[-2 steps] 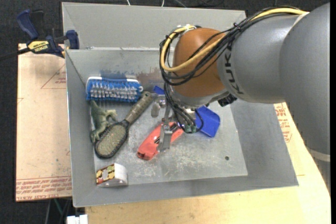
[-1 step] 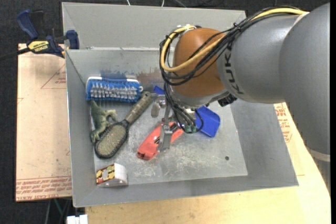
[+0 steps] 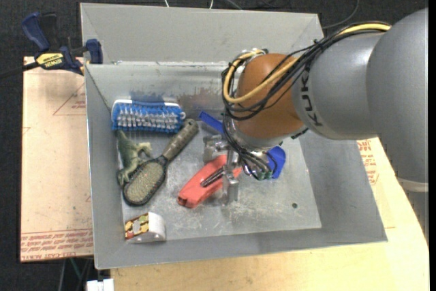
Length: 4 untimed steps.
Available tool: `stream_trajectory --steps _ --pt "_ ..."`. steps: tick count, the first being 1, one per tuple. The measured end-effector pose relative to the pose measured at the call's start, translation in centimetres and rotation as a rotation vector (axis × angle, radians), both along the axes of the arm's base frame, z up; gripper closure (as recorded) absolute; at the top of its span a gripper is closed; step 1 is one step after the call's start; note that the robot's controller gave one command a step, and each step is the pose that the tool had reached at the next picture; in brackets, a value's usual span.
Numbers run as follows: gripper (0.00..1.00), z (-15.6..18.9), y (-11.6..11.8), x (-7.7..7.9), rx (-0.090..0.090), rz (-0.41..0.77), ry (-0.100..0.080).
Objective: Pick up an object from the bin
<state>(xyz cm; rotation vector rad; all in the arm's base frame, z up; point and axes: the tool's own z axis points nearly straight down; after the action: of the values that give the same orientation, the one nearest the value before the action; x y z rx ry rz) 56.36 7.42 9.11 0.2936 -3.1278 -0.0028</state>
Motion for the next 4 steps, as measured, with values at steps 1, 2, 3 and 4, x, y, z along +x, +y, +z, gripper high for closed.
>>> stream_trajectory --steps 1,2,3,4 --pt "0.0 -0.5 0.4 0.0 0.0 0.009 -0.002" --pt "0.0 -1.1 0.2 0.9 0.003 0.072 -0.002" --pt "1.0 -2.2 1.0 -1.5 0.005 0.533 -0.002" --pt "1.0 -2.2 1.0 -1.5 0.005 0.533 -0.002"
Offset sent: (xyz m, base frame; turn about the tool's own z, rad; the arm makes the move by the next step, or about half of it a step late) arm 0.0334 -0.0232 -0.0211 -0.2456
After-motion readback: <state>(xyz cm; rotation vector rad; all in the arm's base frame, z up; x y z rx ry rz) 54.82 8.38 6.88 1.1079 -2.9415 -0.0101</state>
